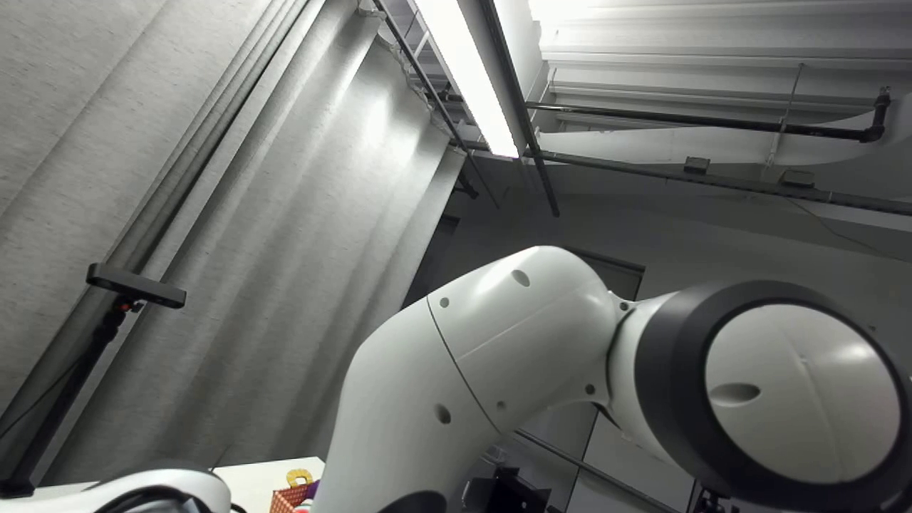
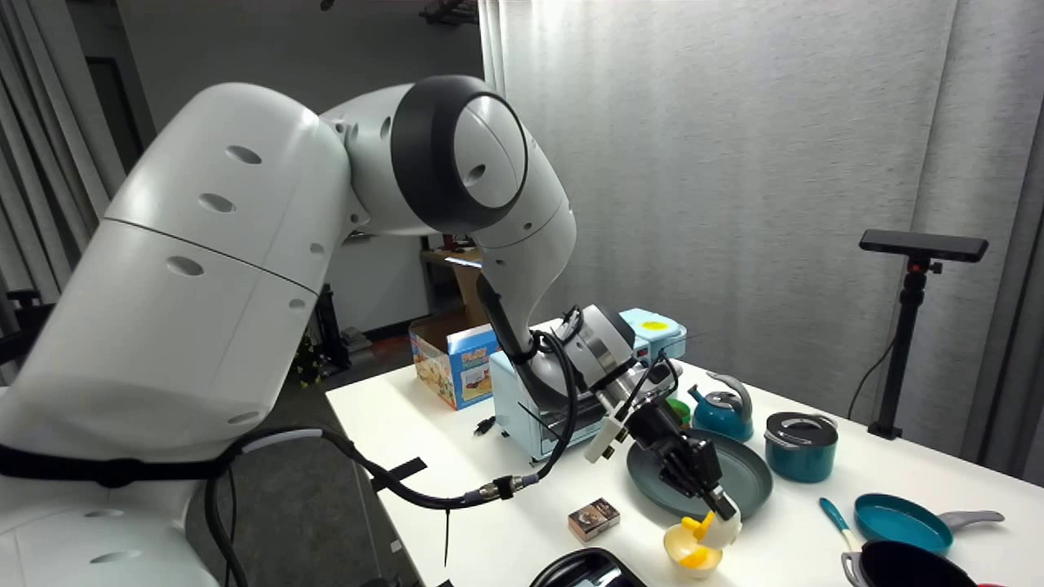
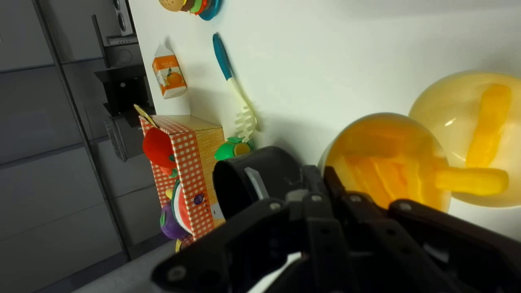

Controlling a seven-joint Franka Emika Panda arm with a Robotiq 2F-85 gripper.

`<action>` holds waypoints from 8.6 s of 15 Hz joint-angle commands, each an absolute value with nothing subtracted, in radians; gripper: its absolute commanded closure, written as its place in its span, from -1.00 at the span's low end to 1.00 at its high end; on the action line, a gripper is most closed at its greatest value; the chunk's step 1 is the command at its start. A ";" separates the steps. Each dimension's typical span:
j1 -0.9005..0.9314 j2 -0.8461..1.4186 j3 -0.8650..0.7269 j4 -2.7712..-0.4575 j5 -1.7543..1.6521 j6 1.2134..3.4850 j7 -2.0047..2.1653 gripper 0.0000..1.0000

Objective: Pour the contents of the small bowl into the other small bowl

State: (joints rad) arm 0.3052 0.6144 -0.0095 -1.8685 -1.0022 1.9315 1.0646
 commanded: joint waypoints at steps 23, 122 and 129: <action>0.338 0.596 0.086 -1.892 -1.088 1.710 1.291 0.98; -0.143 0.302 -0.085 -2.240 -0.197 2.416 0.790 0.98; -0.106 0.427 -0.112 -2.133 -0.055 2.343 0.599 0.98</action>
State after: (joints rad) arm -0.1289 0.3654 -0.0882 -2.2136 -0.1065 2.3980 0.6649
